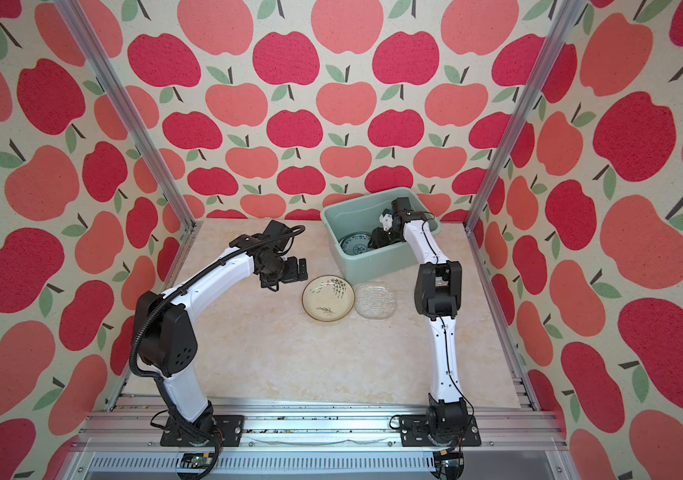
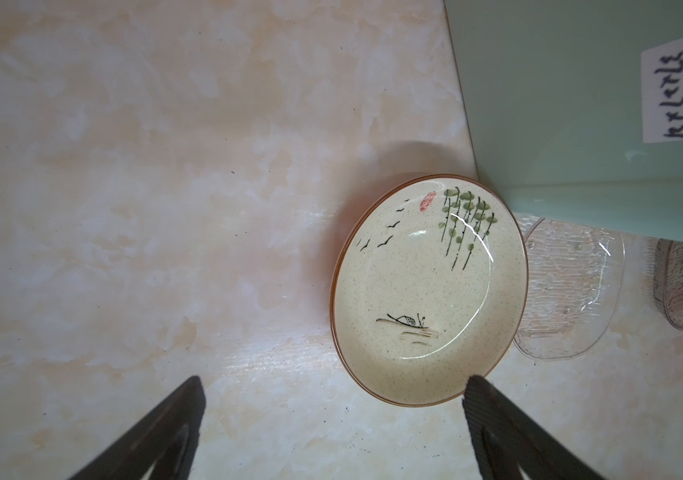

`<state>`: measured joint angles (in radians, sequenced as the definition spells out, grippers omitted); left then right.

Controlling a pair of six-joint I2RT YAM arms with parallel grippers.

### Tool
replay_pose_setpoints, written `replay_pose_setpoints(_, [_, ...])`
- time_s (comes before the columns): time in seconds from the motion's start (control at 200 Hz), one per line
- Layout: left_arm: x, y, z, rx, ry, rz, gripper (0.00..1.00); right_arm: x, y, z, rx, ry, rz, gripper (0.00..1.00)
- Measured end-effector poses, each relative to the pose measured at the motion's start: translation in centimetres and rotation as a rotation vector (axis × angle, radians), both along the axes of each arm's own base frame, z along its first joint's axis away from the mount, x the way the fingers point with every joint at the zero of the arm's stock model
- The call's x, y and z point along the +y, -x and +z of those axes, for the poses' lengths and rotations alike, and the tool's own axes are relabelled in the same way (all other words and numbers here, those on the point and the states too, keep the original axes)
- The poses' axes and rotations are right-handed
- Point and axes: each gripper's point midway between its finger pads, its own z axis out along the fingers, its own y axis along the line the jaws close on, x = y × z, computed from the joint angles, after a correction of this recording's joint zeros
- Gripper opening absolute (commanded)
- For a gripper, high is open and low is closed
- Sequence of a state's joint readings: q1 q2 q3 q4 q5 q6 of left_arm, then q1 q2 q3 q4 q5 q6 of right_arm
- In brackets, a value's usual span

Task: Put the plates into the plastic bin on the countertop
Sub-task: 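Lower the blue-and-white plate into the bin onto the stack and open the right gripper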

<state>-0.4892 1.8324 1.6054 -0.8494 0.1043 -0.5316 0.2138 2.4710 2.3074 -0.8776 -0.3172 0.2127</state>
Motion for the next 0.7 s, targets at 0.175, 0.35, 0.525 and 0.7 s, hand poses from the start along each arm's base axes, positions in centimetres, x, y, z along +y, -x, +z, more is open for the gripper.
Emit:
replay_pose_setpoints(0.175, [0.0,-0.1,-1.0,0.022,-0.012,0.006,0.99,-0.4,-0.4,0.2,-0.025,0.04,-0.004,0.71])
replay_pose_setpoints(0.35, [0.1,0.1,-2.7,0.078,-0.028,0.038,0.99,-1.5,-0.9,1.2,-0.057,0.085,-0.028,0.76])
replay_pose_setpoints(0.525, [0.2,0.8,-4.4,0.145,-0.043,0.078,1.0,-1.9,-1.3,5.6,-0.138,0.076,-0.048,0.77])
replay_pose_setpoints(0.7, [-0.7,1.5,-4.9,0.168,-0.039,0.079,0.98,-1.9,-0.1,13.7,-0.265,0.038,-0.063,0.77])
